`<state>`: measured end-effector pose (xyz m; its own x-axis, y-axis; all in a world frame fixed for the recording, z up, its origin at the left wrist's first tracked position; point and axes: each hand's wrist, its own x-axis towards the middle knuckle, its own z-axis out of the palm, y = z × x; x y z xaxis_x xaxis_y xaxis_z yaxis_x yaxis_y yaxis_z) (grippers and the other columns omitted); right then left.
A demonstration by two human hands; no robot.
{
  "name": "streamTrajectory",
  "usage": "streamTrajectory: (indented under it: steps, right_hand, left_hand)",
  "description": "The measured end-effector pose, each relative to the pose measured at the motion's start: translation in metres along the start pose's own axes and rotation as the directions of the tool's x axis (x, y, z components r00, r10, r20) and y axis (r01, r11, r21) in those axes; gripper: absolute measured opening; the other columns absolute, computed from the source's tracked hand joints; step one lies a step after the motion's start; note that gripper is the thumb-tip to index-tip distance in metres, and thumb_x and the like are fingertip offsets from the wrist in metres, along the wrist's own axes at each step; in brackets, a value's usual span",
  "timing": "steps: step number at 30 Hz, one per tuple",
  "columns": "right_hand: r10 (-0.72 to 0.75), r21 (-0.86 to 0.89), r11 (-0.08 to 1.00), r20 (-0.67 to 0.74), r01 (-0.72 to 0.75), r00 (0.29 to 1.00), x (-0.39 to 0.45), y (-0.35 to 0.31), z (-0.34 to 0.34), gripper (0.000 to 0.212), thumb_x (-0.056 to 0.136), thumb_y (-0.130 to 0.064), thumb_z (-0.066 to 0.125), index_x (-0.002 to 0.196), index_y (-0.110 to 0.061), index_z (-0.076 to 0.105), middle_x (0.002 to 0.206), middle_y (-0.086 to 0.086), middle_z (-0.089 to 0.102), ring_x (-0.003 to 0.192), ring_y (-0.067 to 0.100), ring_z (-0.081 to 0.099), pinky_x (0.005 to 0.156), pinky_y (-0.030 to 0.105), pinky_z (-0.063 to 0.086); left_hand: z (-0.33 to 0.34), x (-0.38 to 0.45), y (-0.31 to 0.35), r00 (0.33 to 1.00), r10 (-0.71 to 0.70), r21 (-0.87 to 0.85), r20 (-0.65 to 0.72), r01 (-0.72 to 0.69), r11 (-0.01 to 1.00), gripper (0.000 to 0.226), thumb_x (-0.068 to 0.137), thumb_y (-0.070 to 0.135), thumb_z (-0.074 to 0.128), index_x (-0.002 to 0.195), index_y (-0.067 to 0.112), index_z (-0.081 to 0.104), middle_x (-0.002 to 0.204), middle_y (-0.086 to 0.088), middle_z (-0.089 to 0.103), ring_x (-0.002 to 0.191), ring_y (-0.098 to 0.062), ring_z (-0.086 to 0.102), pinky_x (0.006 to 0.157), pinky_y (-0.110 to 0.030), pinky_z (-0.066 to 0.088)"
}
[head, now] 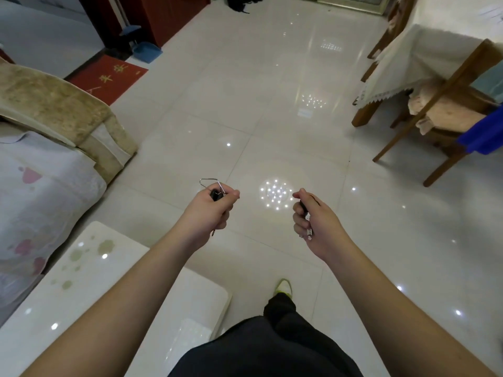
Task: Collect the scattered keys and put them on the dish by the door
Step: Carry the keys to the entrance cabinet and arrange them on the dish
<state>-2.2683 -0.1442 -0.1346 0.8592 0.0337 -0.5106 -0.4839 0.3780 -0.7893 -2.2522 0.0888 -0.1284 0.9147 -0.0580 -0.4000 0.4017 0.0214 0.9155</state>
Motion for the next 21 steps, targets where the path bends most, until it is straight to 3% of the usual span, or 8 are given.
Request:
streamTrajectory:
  steps: [10, 21]
  right_hand:
    - [0.039, -0.080, 0.996, 0.059, -0.034, 0.997, 0.123, -0.099, -0.014, 0.017, 0.094, -0.029, 0.056, 0.098, -0.013, 0.063, 0.063, -0.005, 0.049, 0.045, 0.012, 0.031, 0.039, 0.024, 0.025]
    - [0.138, -0.152, 0.980, 0.063, -0.128, 0.988, 0.269, -0.139, 0.042, 0.014, 0.092, -0.025, 0.056, 0.098, -0.014, 0.063, 0.060, -0.006, 0.048, 0.043, 0.012, 0.031, 0.046, 0.028, 0.017]
  left_hand:
    - [0.051, 0.105, 0.061, 0.996, -0.028, -0.046, -0.081, 0.024, 0.999, 0.013, 0.089, 0.021, 0.064, 0.084, 0.014, 0.056, 0.054, 0.009, 0.041, 0.043, -0.012, 0.028, 0.039, -0.020, 0.025]
    - [0.006, 0.245, 0.095, 0.989, -0.043, -0.139, -0.143, 0.023, 0.990, 0.012, 0.091, 0.018, 0.063, 0.083, 0.012, 0.056, 0.056, 0.005, 0.039, 0.041, -0.011, 0.026, 0.040, -0.019, 0.022]
